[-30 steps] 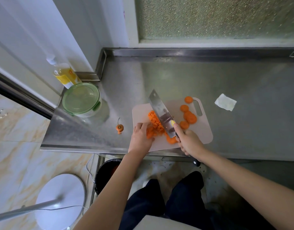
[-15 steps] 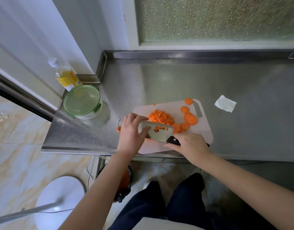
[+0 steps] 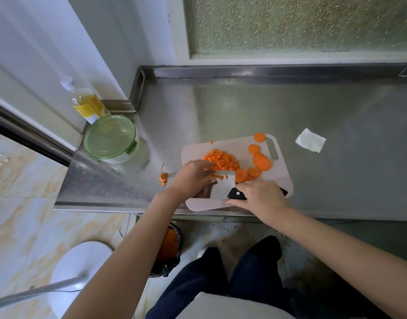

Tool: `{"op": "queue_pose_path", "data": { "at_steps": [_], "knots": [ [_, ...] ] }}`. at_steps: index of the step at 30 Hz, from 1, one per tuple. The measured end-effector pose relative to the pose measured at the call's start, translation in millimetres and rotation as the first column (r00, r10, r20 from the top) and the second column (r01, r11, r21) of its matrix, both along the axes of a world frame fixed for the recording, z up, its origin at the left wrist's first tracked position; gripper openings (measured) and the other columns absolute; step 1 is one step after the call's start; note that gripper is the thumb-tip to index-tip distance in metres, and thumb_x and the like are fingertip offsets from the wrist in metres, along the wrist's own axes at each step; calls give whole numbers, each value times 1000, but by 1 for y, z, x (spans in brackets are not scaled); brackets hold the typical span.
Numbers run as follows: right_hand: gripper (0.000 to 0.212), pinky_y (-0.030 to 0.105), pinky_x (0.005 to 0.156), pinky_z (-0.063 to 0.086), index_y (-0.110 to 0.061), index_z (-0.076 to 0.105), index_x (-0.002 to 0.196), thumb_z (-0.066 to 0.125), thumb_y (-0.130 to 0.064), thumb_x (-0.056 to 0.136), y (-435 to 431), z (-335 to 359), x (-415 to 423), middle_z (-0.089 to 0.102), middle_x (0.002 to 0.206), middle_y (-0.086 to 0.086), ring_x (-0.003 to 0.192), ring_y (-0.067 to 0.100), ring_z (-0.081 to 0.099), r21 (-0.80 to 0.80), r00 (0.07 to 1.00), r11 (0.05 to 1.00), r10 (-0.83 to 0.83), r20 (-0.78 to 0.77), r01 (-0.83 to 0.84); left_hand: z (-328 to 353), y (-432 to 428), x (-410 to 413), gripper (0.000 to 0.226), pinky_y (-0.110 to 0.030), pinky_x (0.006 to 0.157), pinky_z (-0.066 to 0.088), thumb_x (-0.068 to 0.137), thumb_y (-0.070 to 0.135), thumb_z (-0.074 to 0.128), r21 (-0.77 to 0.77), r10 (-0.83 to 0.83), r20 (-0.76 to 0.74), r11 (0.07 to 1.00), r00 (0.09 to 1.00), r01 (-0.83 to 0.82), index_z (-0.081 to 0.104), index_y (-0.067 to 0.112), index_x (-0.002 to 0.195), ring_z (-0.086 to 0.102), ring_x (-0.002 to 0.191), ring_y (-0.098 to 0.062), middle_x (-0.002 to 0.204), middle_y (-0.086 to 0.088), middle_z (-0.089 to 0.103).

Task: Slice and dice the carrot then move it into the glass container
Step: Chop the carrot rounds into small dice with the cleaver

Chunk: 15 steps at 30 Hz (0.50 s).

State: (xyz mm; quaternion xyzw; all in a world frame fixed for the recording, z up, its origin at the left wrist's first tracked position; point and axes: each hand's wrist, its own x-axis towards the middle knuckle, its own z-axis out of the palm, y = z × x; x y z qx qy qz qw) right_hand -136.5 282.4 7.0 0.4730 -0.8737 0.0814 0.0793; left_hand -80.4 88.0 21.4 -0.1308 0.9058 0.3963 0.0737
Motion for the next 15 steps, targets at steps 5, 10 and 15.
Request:
{"op": "queue_pose_path", "data": {
  "at_steps": [5, 10, 15],
  "knots": [
    [48, 17, 40, 23, -19, 57, 51, 79, -62, 55, -1, -1, -1, 52, 44, -8, 37, 13, 52, 0, 1000, 1000, 5, 27, -5, 4, 0, -7, 20, -21, 86, 43, 88, 11, 62, -39, -36, 4, 999, 999, 37, 68, 10, 107, 57, 96, -15, 108, -4, 65],
    [47, 15, 43, 21, -21, 57, 51, 78, -63, 56, 2, -2, -2, 53, 45, -9, 40, 10, 53, 17, 999, 999, 36, 18, -37, 4, -1, -13, 15, -16, 76, 39, 89, 17, 62, -42, -87, 73, 995, 994, 90, 68, 10, 101, 54, 88, -10, 100, -4, 66],
    [47, 16, 43, 20, -20, 57, 50, 81, -61, 51, 3, -3, -5, 53, 45, -9, 38, 11, 53, 36, 1000, 999, 8, 15, -9, -3, 4, -18, 12, -25, 82, 44, 90, 16, 60, -37, 30, -9, 999, 999, -31, 67, 8, 96, 54, 88, -12, 97, -4, 65]
  ]
}}
